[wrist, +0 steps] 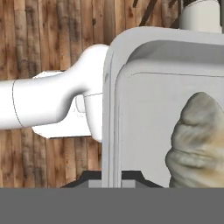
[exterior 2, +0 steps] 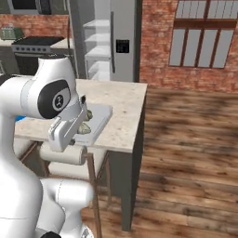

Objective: Place two dumplings into each of the tupperware containers and then place the containers in the fridge.

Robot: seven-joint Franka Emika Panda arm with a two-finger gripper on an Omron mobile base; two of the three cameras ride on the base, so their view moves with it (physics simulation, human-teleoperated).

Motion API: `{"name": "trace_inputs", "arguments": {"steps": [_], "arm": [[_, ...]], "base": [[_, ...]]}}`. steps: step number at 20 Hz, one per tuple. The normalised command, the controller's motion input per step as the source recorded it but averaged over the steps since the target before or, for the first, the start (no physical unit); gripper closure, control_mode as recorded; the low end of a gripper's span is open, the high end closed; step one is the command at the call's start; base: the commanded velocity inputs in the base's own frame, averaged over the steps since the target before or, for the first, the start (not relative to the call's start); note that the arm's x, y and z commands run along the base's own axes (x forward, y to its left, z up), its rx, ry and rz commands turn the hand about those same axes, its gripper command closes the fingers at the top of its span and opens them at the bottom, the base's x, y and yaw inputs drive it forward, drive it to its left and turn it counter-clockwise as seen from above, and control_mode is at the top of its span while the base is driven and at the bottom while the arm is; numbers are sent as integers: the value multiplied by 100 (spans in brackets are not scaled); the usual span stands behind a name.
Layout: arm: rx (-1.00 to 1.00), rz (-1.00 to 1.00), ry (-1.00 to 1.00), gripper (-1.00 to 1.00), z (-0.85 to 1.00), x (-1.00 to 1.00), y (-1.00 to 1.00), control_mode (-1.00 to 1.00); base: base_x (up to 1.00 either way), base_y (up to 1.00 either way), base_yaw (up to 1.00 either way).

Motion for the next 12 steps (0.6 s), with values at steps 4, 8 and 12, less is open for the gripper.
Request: {"name": "trace_inputs", "arguments": {"steps": [4, 8, 12], "arm": [[0, 0, 0, 100, 0, 0, 0, 100], [0, 0, 0, 100, 0, 0, 0, 100], [0, 0, 0, 100, 0, 0, 0, 100]], "base": [[0, -100, 0], [13, -100, 0], [47, -100, 0]]}}
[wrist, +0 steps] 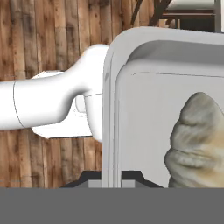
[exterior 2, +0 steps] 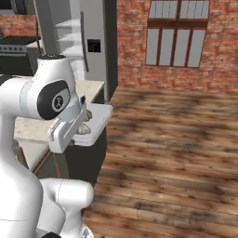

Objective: Place two dumplings into each of the tupperware containers and then place the containers in the fridge.

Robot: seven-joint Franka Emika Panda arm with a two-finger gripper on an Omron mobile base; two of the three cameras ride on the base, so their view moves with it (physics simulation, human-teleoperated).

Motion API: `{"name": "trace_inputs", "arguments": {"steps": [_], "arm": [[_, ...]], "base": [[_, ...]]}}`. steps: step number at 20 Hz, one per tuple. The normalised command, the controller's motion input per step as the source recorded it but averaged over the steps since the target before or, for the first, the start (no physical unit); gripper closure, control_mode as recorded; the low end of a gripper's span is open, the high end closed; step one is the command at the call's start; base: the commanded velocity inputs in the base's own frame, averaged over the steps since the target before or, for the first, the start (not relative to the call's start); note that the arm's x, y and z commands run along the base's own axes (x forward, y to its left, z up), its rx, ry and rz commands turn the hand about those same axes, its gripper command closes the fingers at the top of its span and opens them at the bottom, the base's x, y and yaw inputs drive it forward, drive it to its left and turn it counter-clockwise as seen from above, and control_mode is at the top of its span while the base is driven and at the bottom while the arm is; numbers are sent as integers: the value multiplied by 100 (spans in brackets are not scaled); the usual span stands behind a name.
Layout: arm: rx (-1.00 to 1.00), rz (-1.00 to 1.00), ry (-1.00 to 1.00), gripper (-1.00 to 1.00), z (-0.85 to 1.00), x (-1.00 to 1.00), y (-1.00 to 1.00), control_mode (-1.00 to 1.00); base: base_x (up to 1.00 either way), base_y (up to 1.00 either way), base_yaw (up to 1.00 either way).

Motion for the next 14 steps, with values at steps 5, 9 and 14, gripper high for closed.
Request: {"name": "trace_inputs", "arguments": {"steps": [5, 9, 14], "arm": [[0, 0, 0, 100, 0, 0, 0, 100], [0, 0, 0, 100, 0, 0, 0, 100], [0, 0, 0, 100, 0, 0, 0, 100]], "base": [[100, -100, 3], [100, -84, 8], [100, -71, 11]]}}
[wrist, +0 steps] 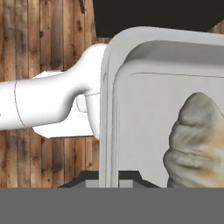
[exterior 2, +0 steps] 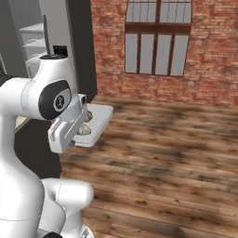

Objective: Place two dumplings into each of the tupperware containers and then place the containers in the fridge.

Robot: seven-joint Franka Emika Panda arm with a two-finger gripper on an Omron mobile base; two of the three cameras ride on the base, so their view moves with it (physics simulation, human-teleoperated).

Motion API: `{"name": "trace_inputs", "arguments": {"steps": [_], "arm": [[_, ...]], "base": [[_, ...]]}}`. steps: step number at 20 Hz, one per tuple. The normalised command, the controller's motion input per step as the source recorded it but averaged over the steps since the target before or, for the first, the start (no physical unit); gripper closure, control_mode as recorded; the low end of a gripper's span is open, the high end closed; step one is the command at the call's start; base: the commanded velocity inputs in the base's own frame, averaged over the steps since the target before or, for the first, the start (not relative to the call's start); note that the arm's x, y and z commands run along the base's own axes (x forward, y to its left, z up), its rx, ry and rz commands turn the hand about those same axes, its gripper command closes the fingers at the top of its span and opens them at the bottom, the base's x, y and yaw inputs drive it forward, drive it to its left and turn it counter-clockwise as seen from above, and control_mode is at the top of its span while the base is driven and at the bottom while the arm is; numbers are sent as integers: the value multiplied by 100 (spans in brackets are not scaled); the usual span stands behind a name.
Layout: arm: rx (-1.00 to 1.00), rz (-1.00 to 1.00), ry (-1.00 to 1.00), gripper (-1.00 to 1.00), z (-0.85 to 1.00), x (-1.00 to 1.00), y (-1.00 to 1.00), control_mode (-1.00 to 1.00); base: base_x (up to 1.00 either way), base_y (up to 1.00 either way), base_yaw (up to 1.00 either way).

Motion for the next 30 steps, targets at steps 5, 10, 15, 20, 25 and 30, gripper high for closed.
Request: {"name": "trace_inputs", "arguments": {"steps": [5, 10, 15, 20, 25, 30], "arm": [[0, 0, 0, 100, 0, 0, 0, 100], [0, 0, 0, 100, 0, 0, 0, 100], [0, 0, 0, 100, 0, 0, 0, 100], [0, 0, 0, 100, 0, 0, 0, 100], [0, 0, 0, 100, 0, 0, 0, 100], [0, 0, 0, 100, 0, 0, 0, 100]], "base": [[100, -65, 12], [100, -44, 13], [100, -14, 13], [100, 0, 14], [100, 6, 20], [100, 26, 23]]}}
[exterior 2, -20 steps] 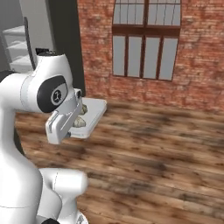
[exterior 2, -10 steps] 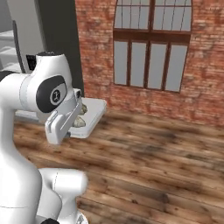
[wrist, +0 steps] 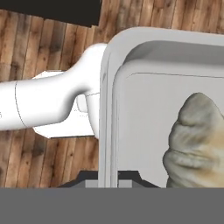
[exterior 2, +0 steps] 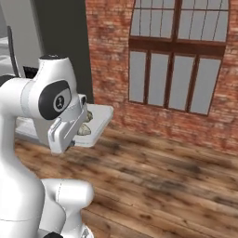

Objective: Place two dumplings into each of the tupperware containers and then place the containers in the fridge.

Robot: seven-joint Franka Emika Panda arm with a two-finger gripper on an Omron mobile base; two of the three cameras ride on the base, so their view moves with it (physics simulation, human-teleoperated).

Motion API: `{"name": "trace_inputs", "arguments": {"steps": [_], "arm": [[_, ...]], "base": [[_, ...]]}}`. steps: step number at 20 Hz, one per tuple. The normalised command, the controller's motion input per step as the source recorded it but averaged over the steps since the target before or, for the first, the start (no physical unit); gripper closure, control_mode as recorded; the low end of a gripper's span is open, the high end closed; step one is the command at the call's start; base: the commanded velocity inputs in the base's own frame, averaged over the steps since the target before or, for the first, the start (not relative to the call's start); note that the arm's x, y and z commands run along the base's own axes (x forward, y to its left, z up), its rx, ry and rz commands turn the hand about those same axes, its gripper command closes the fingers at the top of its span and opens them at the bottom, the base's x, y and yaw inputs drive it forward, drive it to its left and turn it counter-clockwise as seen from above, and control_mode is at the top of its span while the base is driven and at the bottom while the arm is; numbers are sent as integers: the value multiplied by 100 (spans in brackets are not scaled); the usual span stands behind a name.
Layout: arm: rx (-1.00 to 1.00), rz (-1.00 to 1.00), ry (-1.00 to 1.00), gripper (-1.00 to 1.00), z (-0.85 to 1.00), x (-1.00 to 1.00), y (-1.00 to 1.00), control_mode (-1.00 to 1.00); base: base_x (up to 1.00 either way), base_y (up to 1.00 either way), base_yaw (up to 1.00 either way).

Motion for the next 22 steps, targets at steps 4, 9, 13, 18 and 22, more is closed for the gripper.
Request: {"name": "trace_inputs", "arguments": {"steps": [4, 9, 13, 18, 22], "arm": [[0, 0, 0, 100, 0, 0, 0, 100], [0, 0, 0, 100, 0, 0, 0, 100], [0, 0, 0, 100, 0, 0, 0, 100], [0, 0, 0, 100, 0, 0, 0, 100], [0, 0, 0, 100, 0, 0, 0, 100]], "base": [[100, 25, 24], [100, 48, 25], [100, 63, 24], [100, 100, 14], [73, 100, -1]]}}
